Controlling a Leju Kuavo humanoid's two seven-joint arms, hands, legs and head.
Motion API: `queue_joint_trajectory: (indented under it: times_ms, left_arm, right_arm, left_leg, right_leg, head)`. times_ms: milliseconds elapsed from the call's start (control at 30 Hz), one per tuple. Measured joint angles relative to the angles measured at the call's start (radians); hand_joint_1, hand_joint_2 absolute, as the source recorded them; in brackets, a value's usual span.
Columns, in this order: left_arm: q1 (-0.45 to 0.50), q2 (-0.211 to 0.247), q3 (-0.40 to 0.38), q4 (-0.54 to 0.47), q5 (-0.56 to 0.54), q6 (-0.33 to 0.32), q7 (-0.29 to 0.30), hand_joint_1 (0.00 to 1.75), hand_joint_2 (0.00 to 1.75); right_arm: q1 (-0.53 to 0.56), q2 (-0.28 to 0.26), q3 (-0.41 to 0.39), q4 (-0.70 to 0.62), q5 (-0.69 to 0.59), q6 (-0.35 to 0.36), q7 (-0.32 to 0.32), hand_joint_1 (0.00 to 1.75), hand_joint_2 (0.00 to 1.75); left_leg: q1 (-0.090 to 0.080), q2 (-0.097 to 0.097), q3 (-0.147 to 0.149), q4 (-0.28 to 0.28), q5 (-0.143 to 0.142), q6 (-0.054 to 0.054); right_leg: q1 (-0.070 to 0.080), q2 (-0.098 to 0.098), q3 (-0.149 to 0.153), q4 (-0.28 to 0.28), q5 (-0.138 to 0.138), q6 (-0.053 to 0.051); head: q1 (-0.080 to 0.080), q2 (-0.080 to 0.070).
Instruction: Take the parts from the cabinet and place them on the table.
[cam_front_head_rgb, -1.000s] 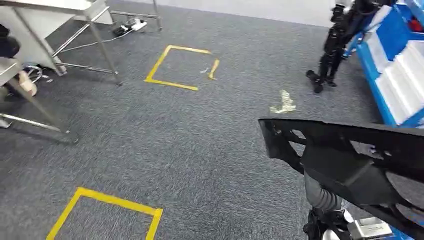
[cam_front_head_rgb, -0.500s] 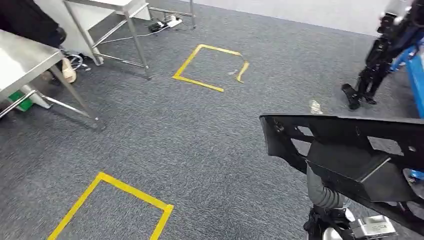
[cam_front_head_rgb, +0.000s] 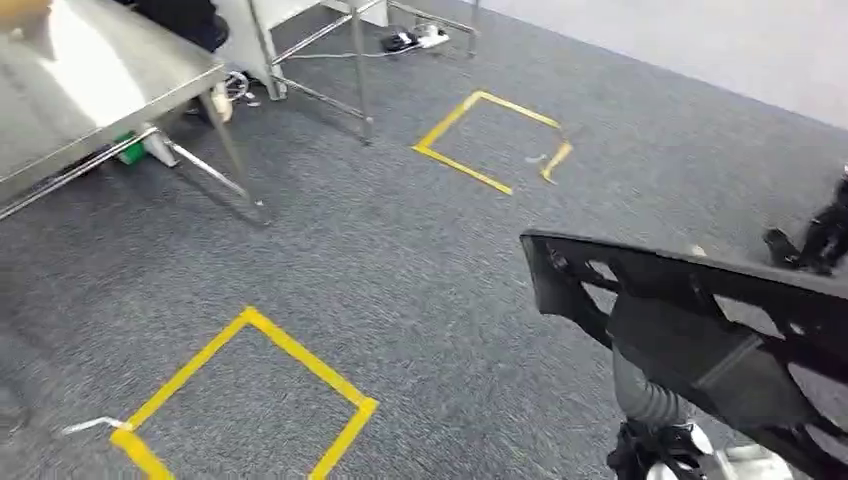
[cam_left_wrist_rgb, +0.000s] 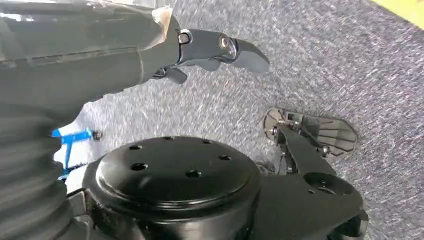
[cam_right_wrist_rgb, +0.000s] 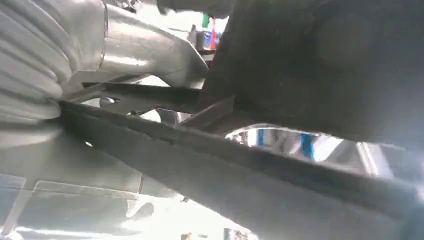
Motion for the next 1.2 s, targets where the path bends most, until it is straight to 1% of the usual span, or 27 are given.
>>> queue_joint_trajectory:
  times_ms: [33, 100, 133, 167, 200, 300, 333, 367, 400, 467, 500, 533, 567, 633, 667, 700, 733, 833, 867, 900, 933, 1000, 1033, 1067, 1133, 1167, 1200]
  left_arm:
    - [0.000, 0.000, -0.003, 0.000, -0.002, -0.004, 0.000, 0.00, 1.75]
    - [0.000, -0.001, -0.007, 0.000, -0.002, -0.011, 0.002, 0.00, 1.75]
    - [0.000, -0.002, -0.008, 0.000, -0.002, -0.013, 0.003, 0.00, 1.75]
    - [0.000, -0.003, -0.009, -0.001, -0.002, -0.013, 0.003, 0.00, 1.75]
    - [-0.002, -0.003, -0.009, -0.001, 0.000, -0.013, 0.004, 0.00, 1.75]
    - [-0.001, -0.004, -0.009, -0.001, 0.001, -0.012, 0.004, 0.00, 1.75]
    - [-0.002, -0.002, -0.009, 0.000, 0.001, -0.012, 0.004, 0.00, 1.75]
    - [-0.001, -0.003, -0.010, -0.001, 0.001, -0.010, 0.004, 0.00, 1.75]
    - [-0.001, -0.003, -0.009, -0.001, 0.001, -0.011, 0.003, 0.00, 1.75]
    - [-0.008, 0.000, -0.009, -0.001, 0.001, -0.017, -0.003, 0.00, 1.75]
    - [-0.012, 0.000, -0.009, -0.001, 0.001, -0.019, -0.007, 0.00, 1.75]
    - [-0.014, 0.001, -0.009, -0.001, 0.000, -0.021, -0.011, 0.00, 1.75]
    - [-0.014, 0.002, -0.010, -0.001, 0.000, -0.023, -0.014, 0.00, 1.75]
    - [-0.007, 0.003, -0.011, -0.001, 0.000, -0.023, -0.014, 0.00, 1.75]
    - [-0.002, 0.003, -0.012, -0.001, 0.000, -0.023, -0.014, 0.00, 1.75]
    - [0.001, 0.003, -0.012, -0.001, 0.000, -0.023, -0.014, 0.00, 1.75]
    - [0.002, 0.005, -0.013, 0.000, 0.000, -0.023, -0.014, 0.00, 1.75]
    - [0.007, 0.006, -0.013, 0.000, 0.000, -0.026, -0.016, 0.00, 1.75]
    - [0.009, 0.003, -0.013, 0.000, 0.000, -0.028, -0.016, 0.00, 1.75]
    - [0.007, 0.003, -0.013, 0.000, 0.000, -0.029, -0.018, 0.00, 1.75]
    - [0.005, 0.002, -0.013, 0.000, 0.000, -0.029, -0.018, 0.00, 1.75]
    - [0.005, 0.000, -0.013, 0.000, -0.001, -0.032, -0.020, 0.00, 1.75]
    - [0.005, 0.000, -0.013, 0.000, -0.001, -0.033, -0.020, 0.00, 1.75]
    - [0.005, -0.001, -0.013, 0.000, -0.001, -0.033, -0.021, 0.00, 1.75]
    - [0.005, -0.003, -0.013, 0.000, -0.001, -0.034, -0.021, 0.00, 1.75]
    - [0.004, -0.005, -0.013, 0.000, -0.001, -0.035, -0.022, 0.00, 1.75]
    - [0.004, -0.005, -0.013, 0.000, -0.001, -0.037, -0.024, 0.00, 1.75]
  right_arm:
    - [0.002, 0.000, -0.001, 0.000, 0.000, 0.000, 0.000, 1.75, 1.75]
    - [0.003, 0.001, -0.001, 0.000, 0.005, 0.003, -0.002, 1.75, 1.75]
    - [0.003, 0.001, -0.002, 0.000, 0.008, 0.004, -0.003, 1.75, 1.75]
    - [0.004, 0.001, -0.001, 0.000, 0.011, 0.009, -0.005, 1.75, 1.75]
    - [0.005, 0.002, -0.001, 0.000, 0.011, 0.013, -0.007, 1.75, 1.75]
    - [-0.001, 0.001, -0.002, 0.001, 0.010, 0.022, -0.010, 1.75, 1.75]
    - [-0.005, 0.003, 0.000, 0.002, 0.009, 0.025, -0.013, 1.75, 1.75]
    - [-0.010, 0.004, 0.000, 0.003, 0.009, 0.028, -0.013, 1.75, 1.75]
    - [-0.010, 0.006, 0.000, 0.003, 0.008, 0.028, -0.014, 1.75, 1.75]
    - [-0.010, 0.007, -0.001, 0.007, 0.007, 0.028, -0.015, 1.75, 1.75]
    - [-0.010, 0.007, -0.001, 0.009, 0.007, 0.028, -0.015, 1.75, 1.75]
    - [-0.010, 0.008, 0.000, 0.012, 0.007, 0.028, -0.015, 1.75, 1.75]
    - [-0.010, 0.010, 0.000, 0.014, 0.007, 0.028, -0.015, 1.75, 1.75]
    - [-0.012, 0.010, 0.000, 0.014, 0.007, 0.028, -0.015, 1.75, 1.75]
    - [-0.014, 0.010, 0.000, 0.014, 0.007, 0.028, -0.015, 1.75, 1.75]
    - [-0.015, 0.011, 0.000, 0.014, 0.007, 0.028, -0.015, 1.75, 1.75]
    - [-0.015, 0.010, -0.001, 0.014, 0.006, 0.028, -0.015, 1.75, 1.75]
    - [-0.017, 0.011, 0.000, 0.015, 0.006, 0.028, -0.015, 1.75, 1.75]
    - [-0.020, 0.010, 0.001, 0.015, 0.007, 0.028, -0.015, 1.75, 1.75]
    - [-0.020, 0.010, 0.001, 0.016, 0.009, 0.028, -0.015, 1.75, 1.75]
    - [-0.019, 0.010, 0.001, 0.016, 0.008, 0.028, -0.016, 1.75, 1.75]
    - [-0.014, 0.010, 0.000, 0.020, 0.008, 0.028, -0.015, 1.75, 1.75]
    - [-0.014, 0.010, -0.001, 0.022, 0.008, 0.028, -0.015, 1.75, 1.75]
    - [-0.014, 0.010, -0.001, 0.023, 0.007, 0.028, -0.015, 1.75, 1.75]
    - [-0.014, 0.010, -0.001, 0.023, 0.007, 0.028, -0.015, 1.75, 1.75]
    - [-0.015, 0.010, -0.001, 0.023, 0.007, 0.028, -0.015, 1.75, 1.75]
    - [-0.015, 0.010, -0.001, 0.024, 0.008, 0.028, -0.015, 1.75, 1.75]
  left_leg:
    - [-0.001, -0.016, 0.002, 0.000, 0.000, 0.000]
    - [-0.001, -0.048, 0.010, 0.001, -0.003, -0.001]
    - [0.001, -0.062, 0.015, 0.001, -0.006, -0.004]
    - [0.001, -0.074, 0.015, 0.001, -0.010, -0.008]
    - [-0.007, -0.085, 0.011, 0.011, -0.018, -0.016]
    - [-0.001, -0.110, 0.004, 0.001, -0.015, -0.026]
    - [-0.001, -0.112, 0.005, 0.005, -0.020, -0.032]
    - [-0.006, -0.055, 0.003, 0.024, -0.032, -0.040]
    - [-0.005, -0.014, -0.017, 0.069, -0.060, -0.048]
    - [-0.002, 0.012, -0.088, 0.220, -0.130, -0.057]
    - [-0.002, 0.012, -0.116, 0.280, -0.150, -0.060]
    - [-0.002, 0.013, -0.126, 0.302, -0.146, -0.062]
    - [-0.001, 0.018, -0.112, 0.275, -0.118, -0.061]
    - [0.000, 0.040, -0.044, 0.132, -0.033, -0.056]
    - [-0.001, 0.084, -0.006, 0.049, 0.004, -0.050]
    - [-0.015, 0.131, 0.000, 0.025, -0.013, -0.047]
    - [-0.016, 0.123, -0.001, 0.012, -0.017, -0.036]
    - [-0.018, 0.079, -0.009, 0.005, -0.010, -0.018]
    - [-0.008, 0.067, 0.001, -0.001, -0.002, -0.010]
    - [-0.004, 0.054, 0.001, -0.002, 0.001, -0.005]
    - [-0.004, 0.041, 0.000, -0.002, 0.002, -0.003]
    - [-0.003, 0.010, -0.002, -0.002, 0.002, -0.002]
    - [-0.003, -0.005, -0.001, -0.002, 0.002, -0.002]
    - [-0.003, -0.020, 0.001, -0.001, 0.002, -0.002]
    - [0.001, -0.051, 0.009, 0.000, -0.001, -0.007]
    - [0.003, -0.065, 0.012, 0.002, -0.005, -0.012]
    - [-0.001, -0.074, 0.006, 0.005, -0.009, -0.019]
  right_leg:
    - [0.000, 0.002, -0.015, 0.011, 0.009, 0.005]
    - [-0.001, 0.009, 0.025, -0.108, 0.082, 0.023]
    - [-0.002, 0.023, 0.061, -0.199, 0.124, 0.030]
    - [-0.005, 0.066, 0.093, -0.282, 0.157, 0.034]
    - [-0.005, 0.087, 0.109, -0.305, 0.159, 0.020]
    - [0.001, 0.053, 0.107, -0.303, 0.158, -0.002]
    - [-0.014, 0.042, 0.111, -0.308, 0.160, -0.010]
    - [-0.013, 0.031, 0.117, -0.310, 0.157, -0.015]
    - [-0.013, 0.020, 0.121, -0.310, 0.152, -0.024]
    - [-0.010, -0.010, 0.128, -0.310, 0.146, -0.032]
    - [-0.009, -0.025, 0.130, -0.310, 0.143, -0.035]
    - [-0.009, -0.040, 0.134, -0.310, 0.141, -0.038]
    - [-0.010, -0.053, 0.137, -0.309, 0.137, -0.037]
    - [-0.009, -0.073, 0.145, -0.309, 0.133, -0.034]
    - [-0.006, -0.081, 0.148, -0.310, 0.129, -0.028]
    - [0.004, -0.090, 0.148, -0.308, 0.128, -0.025]
    - [0.010, -0.101, 0.143, -0.305, 0.125, -0.020]
    - [0.012, -0.147, 0.151, -0.311, 0.122, -0.007]
    - [0.009, -0.116, 0.144, -0.298, 0.114, 0.000]
    - [0.005, -0.052, 0.128, -0.260, 0.096, 0.000]
    - [0.004, -0.019, 0.093, -0.188, 0.065, -0.005]
    - [0.003, -0.001, 0.008, -0.028, 0.014, -0.009]
    - [0.003, 0.000, -0.015, 0.006, 0.013, -0.004]
    - [0.003, 0.000, -0.015, -0.008, 0.029, 0.004]
    - [-0.001, 0.012, 0.045, -0.158, 0.107, 0.026]
    - [-0.006, 0.038, 0.086, -0.252, 0.147, 0.036]
    - [-0.012, 0.083, 0.106, -0.298, 0.153, 0.035]
  head:
    - [0.000, 0.000]
    - [0.000, 0.000]
    - [0.000, 0.000]
    - [0.001, 0.000]
    - [0.001, 0.000]
    - [0.000, 0.000]
    - [-0.002, 0.000]
    - [-0.002, 0.000]
    - [-0.011, 0.000]
    - [-0.010, 0.000]
    - [-0.010, 0.000]
    - [-0.010, 0.000]
    - [-0.010, 0.000]
    - [-0.010, 0.000]
    - [-0.010, 0.000]
    - [-0.011, 0.000]
    - [-0.011, 0.000]
    - [-0.010, 0.000]
    - [-0.010, 0.000]
    - [-0.005, 0.000]
    - [0.001, 0.000]
    - [0.003, 0.000]
    - [0.003, 0.000]
    - [0.002, 0.000]
    - [0.002, 0.000]
    - [0.003, 0.000]
    - [0.003, 0.000]
